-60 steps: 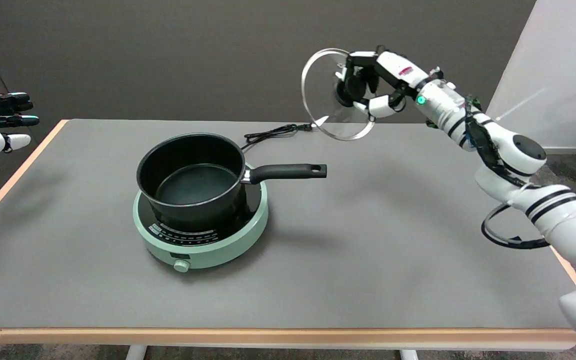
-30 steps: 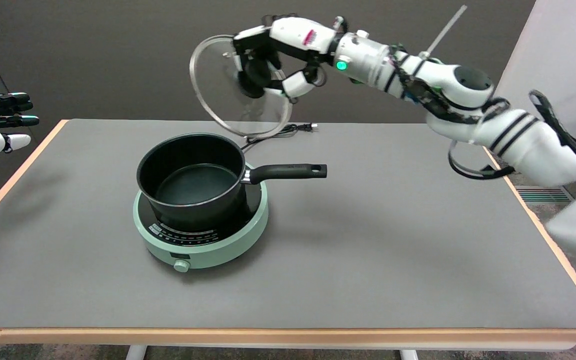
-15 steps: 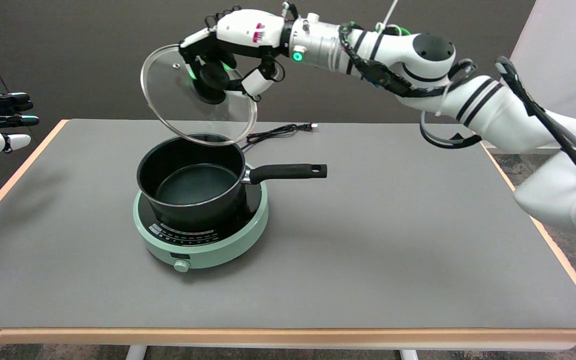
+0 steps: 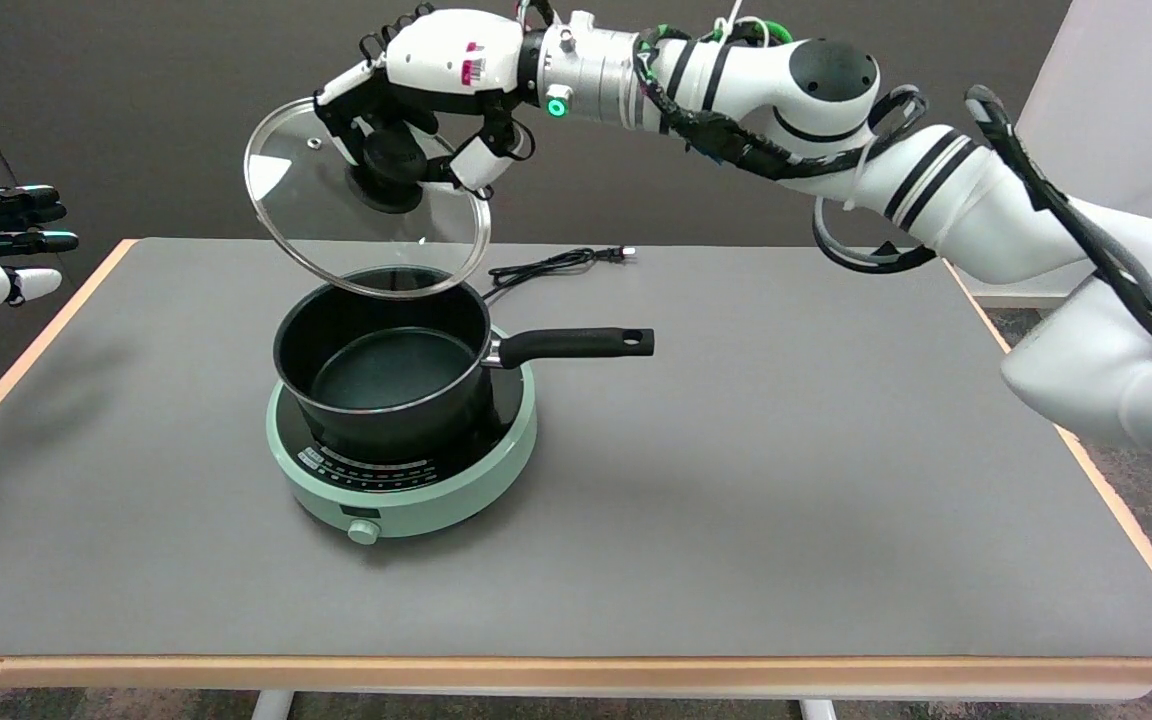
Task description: Place the soup pot onto the induction stove.
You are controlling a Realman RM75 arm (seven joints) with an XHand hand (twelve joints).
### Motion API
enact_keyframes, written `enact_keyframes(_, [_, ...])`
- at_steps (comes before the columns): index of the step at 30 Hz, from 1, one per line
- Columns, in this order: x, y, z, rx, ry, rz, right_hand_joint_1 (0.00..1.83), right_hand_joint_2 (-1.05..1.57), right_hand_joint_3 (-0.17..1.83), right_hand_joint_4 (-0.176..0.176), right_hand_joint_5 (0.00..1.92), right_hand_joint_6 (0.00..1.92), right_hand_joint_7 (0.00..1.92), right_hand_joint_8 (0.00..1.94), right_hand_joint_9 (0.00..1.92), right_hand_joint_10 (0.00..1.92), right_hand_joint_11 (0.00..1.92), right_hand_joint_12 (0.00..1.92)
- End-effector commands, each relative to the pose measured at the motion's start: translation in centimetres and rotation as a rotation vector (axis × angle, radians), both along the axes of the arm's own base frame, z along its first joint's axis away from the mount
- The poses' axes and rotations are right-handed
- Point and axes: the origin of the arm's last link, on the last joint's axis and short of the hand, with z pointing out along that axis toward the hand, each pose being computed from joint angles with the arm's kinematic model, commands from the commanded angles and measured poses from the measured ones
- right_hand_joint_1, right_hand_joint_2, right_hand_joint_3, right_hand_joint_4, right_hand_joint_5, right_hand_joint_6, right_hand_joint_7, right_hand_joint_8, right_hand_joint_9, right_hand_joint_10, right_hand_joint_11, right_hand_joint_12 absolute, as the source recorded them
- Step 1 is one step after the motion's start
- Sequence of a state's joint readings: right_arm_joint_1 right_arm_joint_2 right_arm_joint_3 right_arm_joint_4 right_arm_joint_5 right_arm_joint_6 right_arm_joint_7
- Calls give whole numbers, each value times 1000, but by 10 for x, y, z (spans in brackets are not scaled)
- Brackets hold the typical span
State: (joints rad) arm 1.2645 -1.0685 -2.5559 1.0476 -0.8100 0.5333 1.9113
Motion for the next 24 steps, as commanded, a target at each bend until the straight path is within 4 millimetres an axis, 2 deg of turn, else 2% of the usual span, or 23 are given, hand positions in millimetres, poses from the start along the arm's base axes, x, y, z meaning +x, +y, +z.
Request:
enact_keyframes(1, [11,2,-17,2,84,-9,1352,863,656,176,503,1521,851,1398,795,1805,603,1573])
enact_keyframes(2, [11,2,-18,-3,84,-23,1352,874,637,176,537,1465,844,1404,796,1854,632,1526])
enact_keyframes(4, [13,2,-21,3,105,-35,1353,863,654,176,511,1510,852,1396,796,1812,611,1555])
enact_keyframes(9, [12,5,-30,65,146,-76,1353,867,645,176,535,1473,848,1400,795,1852,633,1514])
enact_keyframes(17, [1,6,-50,140,245,-136,1352,871,643,176,526,1485,843,1408,789,1863,624,1526])
enact_keyframes(24, [-13,-4,-63,119,291,-172,1349,880,642,176,512,1502,830,1428,773,1880,599,1552])
